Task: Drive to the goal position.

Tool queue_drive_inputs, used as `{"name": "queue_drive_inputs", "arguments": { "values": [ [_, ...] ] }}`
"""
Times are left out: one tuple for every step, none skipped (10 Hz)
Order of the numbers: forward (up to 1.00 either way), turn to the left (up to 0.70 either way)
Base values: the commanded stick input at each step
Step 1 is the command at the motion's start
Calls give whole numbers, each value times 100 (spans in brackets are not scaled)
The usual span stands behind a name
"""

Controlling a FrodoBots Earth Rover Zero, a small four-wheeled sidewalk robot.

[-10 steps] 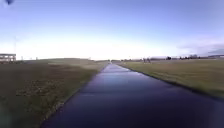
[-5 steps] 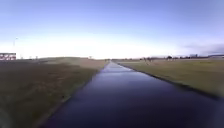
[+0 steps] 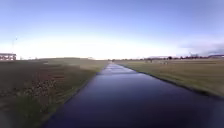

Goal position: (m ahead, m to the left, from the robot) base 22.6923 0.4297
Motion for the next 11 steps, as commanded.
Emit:
{"name": "queue_drive_inputs", "arguments": {
  "values": [
    [100,-20],
    [100,-21],
    [100,-9],
    [100,0],
    [100,0],
    [100,0],
    [100,0],
    [100,0],
    [100,0],
    [100,0],
    [100,0]
  ]
}}
